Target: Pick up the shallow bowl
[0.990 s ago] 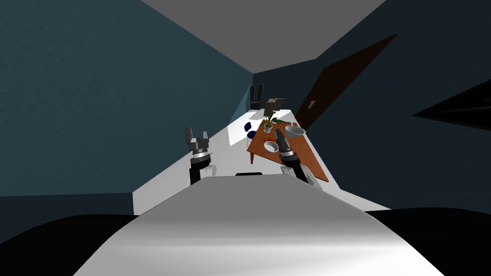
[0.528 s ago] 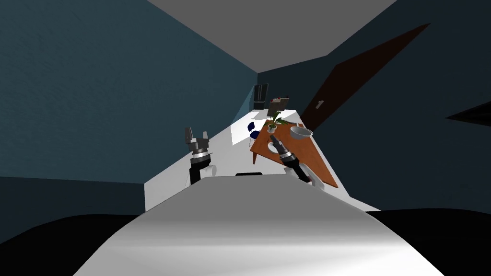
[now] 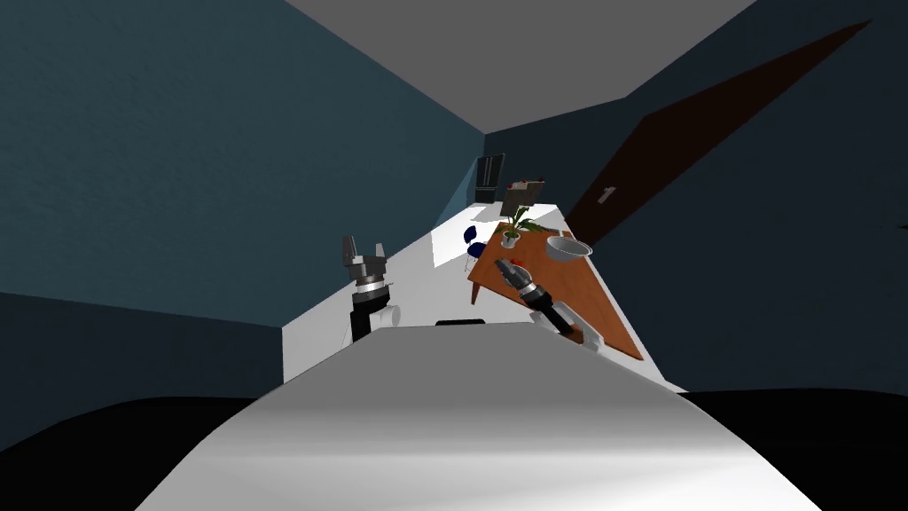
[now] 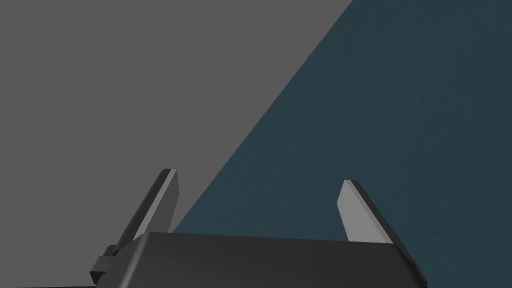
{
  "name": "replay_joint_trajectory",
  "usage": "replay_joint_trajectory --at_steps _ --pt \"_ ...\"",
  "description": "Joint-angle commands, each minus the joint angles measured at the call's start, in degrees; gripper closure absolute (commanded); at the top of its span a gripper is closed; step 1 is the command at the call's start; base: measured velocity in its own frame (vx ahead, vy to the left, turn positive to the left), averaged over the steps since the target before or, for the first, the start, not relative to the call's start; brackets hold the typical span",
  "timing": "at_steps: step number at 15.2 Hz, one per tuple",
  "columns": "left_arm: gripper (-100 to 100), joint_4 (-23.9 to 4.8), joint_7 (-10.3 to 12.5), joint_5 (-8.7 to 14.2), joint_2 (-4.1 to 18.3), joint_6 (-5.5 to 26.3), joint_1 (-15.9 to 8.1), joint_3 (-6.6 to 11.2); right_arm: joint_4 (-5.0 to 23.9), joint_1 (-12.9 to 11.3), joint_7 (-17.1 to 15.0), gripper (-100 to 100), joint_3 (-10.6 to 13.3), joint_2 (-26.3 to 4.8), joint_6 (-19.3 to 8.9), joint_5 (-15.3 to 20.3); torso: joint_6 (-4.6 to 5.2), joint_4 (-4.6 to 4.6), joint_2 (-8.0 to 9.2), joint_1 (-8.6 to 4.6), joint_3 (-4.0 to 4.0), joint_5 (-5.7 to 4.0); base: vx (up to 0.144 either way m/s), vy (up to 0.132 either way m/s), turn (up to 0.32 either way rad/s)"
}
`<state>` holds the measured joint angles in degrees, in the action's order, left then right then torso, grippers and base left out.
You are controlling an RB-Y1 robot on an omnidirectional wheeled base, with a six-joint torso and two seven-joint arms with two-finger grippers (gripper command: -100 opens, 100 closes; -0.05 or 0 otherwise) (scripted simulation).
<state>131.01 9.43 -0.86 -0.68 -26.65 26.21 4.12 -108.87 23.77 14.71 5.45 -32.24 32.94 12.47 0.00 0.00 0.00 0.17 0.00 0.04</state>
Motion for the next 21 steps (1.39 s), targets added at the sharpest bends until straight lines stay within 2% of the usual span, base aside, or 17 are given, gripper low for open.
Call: replay_joint_trajectory --at_steps 1,2,3,5,6,8,9,11,12,15,16,17,18,19,20,21 --pt "0 0.0 0.0 0.0 0.0 0.0 0.0 0.0 2.86 -0.43 1.17 -100 0.66 -2.86 0.17 1.07 0.0 0.0 0.0 0.0 0.0 0.0 0.013 0.055 0.12" --pt "0 0.0 0.0 0.0 0.0 0.0 0.0 0.0 3.86 -0.43 1.17 -100 0.66 -3.11 0.17 1.07 -0.03 0.0 -0.03 0.02 -0.01 0.0 0.013 0.054 0.135" --pt "0 0.0 0.0 0.0 0.0 0.0 0.0 0.0 5.25 -1.01 2.18 -100 1.29 -5.0 0.32 2.06 -0.02 -0.01 -0.04 0.03 -0.02 0.01 0.013 0.056 0.17" --pt "0 0.0 0.0 0.0 0.0 0.0 0.0 0.0 7.09 -1.01 2.18 -100 1.29 -5.59 0.32 2.06 -0.02 -0.01 -0.03 0.03 -0.02 0.01 0.006 0.045 0.083" --pt "0 0.0 0.0 0.0 0.0 0.0 0.0 0.0 8.45 -1.59 3.22 -100 1.97 -7.99 0.46 3.12 0.01 0.0 -0.01 0.0 -0.01 0.01 0.003 0.045 0.112" --pt "0 0.0 0.0 0.0 0.0 0.0 0.0 0.0 10.38 -1.59 3.22 -100 1.97 -8.0 0.46 3.12 -0.03 0.0 -0.01 0.0 -0.01 0.0 0.007 0.038 0.106" --pt "0 0.0 0.0 0.0 0.0 0.0 0.0 0.0 12.06 -2.15 4.29 -100 2.7 -10.33 0.59 4.24 0.01 0.0 -0.01 -0.03 0.0 0.0 0.01 0.04 0.125" --pt "0 0.0 0.0 0.0 0.0 0.0 0.0 0.0 13.69 -2.15 4.29 -100 2.7 -10.33 0.59 4.24 -0.02 0.0 -0.02 -0.02 -0.01 0.0 0.008 0.033 0.087" --pt "0 0.0 0.0 0.0 0.0 0.0 0.0 0.0 15.41 -2.7 5.37 -100 3.47 -12.57 0.72 5.43 0.0 0.0 -0.02 -0.05 -0.01 -0.01 0.017 0.038 0.131" --pt "0 0.0 0.0 0.0 0.0 0.0 0.0 0.0 17.03 -2.7 5.37 -100 3.47 -12.57 0.72 5.43 0.0 0.0 -0.03 -0.05 -0.01 0.0 0.012 0.026 0.066" --pt "0 0.0 0.0 0.0 0.0 0.0 0.0 0.0 19.11 -3.23 6.47 -100 4.29 -14.71 0.83 6.67 0.02 0.0 0.0 -0.09 0.0 -0.02 0.007 0.027 0.119" --pt "0 0.0 0.0 0.0 0.0 0.0 -0.01 0.0 20.37 -3.23 6.47 -100 4.29 -14.71 0.83 6.67 -0.03 0.0 -0.01 -0.08 -0.01 -0.02 0.01 0.035 0.156" --pt "0 0.0 0.0 0.0 0.0 0.0 0.0 0.0 22.45 -3.75 7.58 -100 5.14 -16.51 0.94 7.96 -0.02 0.0 -0.01 -0.06 -0.01 -0.02 0.015 0.046 0.205" --pt "0 0.0 0.0 0.0 0.0 0.0 -0.01 0.0 23.71 -3.75 7.58 -100 5.14 -16.74 0.94 7.96 -0.03 0.0 -0.03 -0.02 -0.01 0.0 0.019 0.04 0.148" --pt "0 0.0 0.0 0.0 0.0 0.0 0.0 0.0 23.71 -3.75 7.58 -100 5.14 -16.74 0.94 7.96 -0.01 -0.01 -0.04 -0.02 -0.02 0.0 0.018 0.024 0.029" --pt "0 0.0 0.0 0.0 0.0 0.0 0.0 0.0 25.74 -4.25 8.69 -100 6.04 -18.65 1.04 9.29 0.01 -0.01 -0.03 -0.06 -0.02 0.0 0.018 0.031 0.127"
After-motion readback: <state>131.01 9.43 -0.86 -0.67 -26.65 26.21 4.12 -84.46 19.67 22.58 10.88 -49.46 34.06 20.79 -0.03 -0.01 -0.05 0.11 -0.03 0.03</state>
